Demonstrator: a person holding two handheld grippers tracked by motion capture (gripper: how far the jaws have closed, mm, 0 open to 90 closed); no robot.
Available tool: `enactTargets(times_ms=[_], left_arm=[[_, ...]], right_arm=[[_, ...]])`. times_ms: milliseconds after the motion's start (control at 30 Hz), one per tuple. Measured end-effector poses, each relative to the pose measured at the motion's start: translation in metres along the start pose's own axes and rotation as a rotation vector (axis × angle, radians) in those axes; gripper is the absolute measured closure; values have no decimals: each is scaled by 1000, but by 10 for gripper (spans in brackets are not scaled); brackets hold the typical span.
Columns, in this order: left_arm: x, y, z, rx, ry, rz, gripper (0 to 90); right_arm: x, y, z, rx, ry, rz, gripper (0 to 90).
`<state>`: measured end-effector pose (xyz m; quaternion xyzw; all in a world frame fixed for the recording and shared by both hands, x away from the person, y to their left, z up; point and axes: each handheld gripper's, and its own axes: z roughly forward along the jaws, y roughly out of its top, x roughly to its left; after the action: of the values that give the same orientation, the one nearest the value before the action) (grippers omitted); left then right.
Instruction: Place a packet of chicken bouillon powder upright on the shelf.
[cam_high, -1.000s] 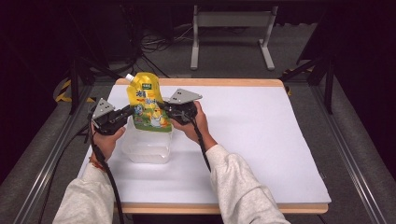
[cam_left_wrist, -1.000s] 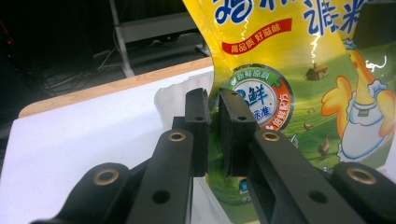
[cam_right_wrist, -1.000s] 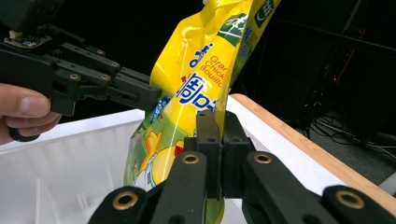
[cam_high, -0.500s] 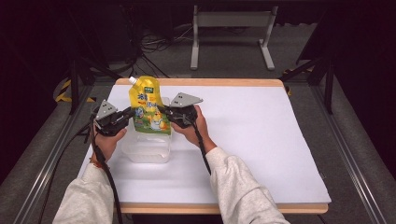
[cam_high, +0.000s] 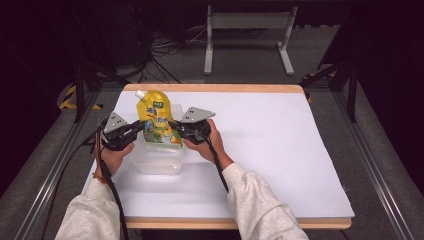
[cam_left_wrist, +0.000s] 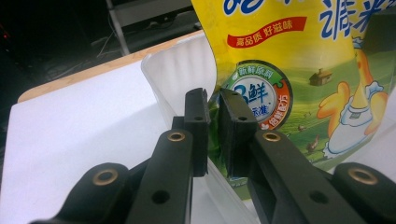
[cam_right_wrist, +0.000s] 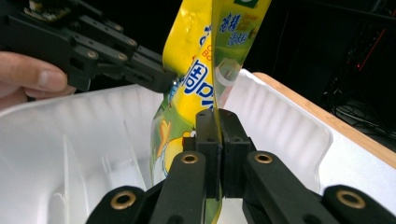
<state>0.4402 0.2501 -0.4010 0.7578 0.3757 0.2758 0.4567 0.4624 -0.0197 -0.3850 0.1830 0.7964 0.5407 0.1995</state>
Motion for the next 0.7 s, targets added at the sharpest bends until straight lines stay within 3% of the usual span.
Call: enactTargets(times_ms=[167,267,533,633,700], left_arm=[[-5,0,-1,16,13,38,821],[-11,1,0,37,39,84,820],[-15,1,-1,55,50,126,823],[-22,3,-2,87,87,206,815],[-23,3,-2,94,90,217,815]], right_arm=[[2,-5,0,25,-1,-6,884],[3,-9,-1,39,4,-2,883],[4,-14,0,52,5,2,874],[5,-15,-1,53,9,7,867],[5,-15,-1,54,10,8,866]])
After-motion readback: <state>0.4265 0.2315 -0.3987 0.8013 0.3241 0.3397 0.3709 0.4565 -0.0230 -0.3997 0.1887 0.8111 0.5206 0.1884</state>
